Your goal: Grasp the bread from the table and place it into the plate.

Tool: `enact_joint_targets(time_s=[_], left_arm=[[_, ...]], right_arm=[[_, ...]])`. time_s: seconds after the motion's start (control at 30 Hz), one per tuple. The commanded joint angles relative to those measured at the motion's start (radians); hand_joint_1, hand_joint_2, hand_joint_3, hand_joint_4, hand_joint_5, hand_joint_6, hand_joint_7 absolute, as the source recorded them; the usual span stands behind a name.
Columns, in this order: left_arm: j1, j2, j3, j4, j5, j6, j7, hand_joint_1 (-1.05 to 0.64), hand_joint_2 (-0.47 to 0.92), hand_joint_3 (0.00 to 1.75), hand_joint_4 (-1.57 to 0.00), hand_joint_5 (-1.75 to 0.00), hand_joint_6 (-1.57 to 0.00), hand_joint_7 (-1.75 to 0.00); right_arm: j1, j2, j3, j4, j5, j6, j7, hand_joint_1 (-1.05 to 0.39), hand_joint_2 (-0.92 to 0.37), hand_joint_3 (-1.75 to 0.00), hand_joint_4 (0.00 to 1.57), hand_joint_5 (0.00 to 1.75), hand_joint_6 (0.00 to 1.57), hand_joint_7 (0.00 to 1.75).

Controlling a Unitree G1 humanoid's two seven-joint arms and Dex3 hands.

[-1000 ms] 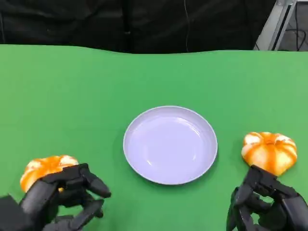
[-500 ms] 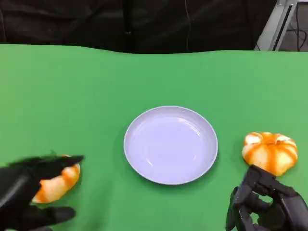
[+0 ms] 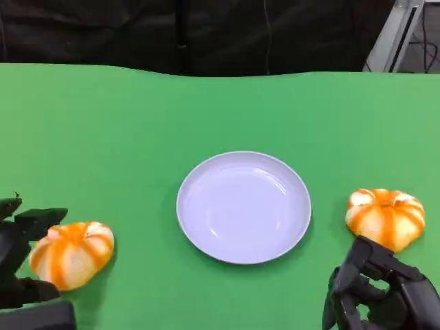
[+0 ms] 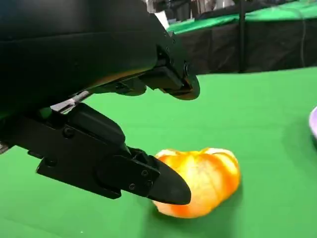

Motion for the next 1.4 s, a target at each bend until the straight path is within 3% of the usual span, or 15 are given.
enact_joint_targets(time_s=[0.03, 0.73, 1.07, 1.4], left_arm=[[-0.03, 0.028, -0.025, 0.048, -0.003, 0.013, 0.018, -0.8, 0.92, 0.05, -0.36, -0.02, -0.5, -0.01], [-0.147, 0.0, -0.198, 0.22, -0.011, 0.064, 0.065, -0.73, 0.92, 0.09, -0.37, 0.0, -0.5, 0.0], [-0.157, 0.009, -0.218, 0.239, -0.018, 0.072, 0.076, -0.74, 0.92, 0.11, -0.37, 0.0, -0.49, 0.0], [-0.223, -0.001, -0.258, 0.376, -0.029, 0.104, 0.102, -0.74, 0.92, 0.12, -0.37, 0.0, -0.48, 0.0]], right_arm=[[0.006, -0.008, -0.005, -0.004, -0.004, -0.008, -0.005, -0.14, -0.57, -1.21, 0.84, 1.75, 0.69, 1.68], [0.012, -0.014, -0.005, -0.02, 0.004, 0.005, -0.007, -0.12, -0.57, -1.21, 0.84, 1.75, 0.69, 1.68], [0.012, -0.014, -0.005, -0.019, 0.004, 0.003, -0.008, -0.12, -0.57, -1.22, 0.84, 1.75, 0.69, 1.7], [0.014, -0.013, 0.0, -0.024, 0.001, 0.008, -0.014, -0.12, -0.57, -1.22, 0.84, 1.75, 0.68, 1.69]])
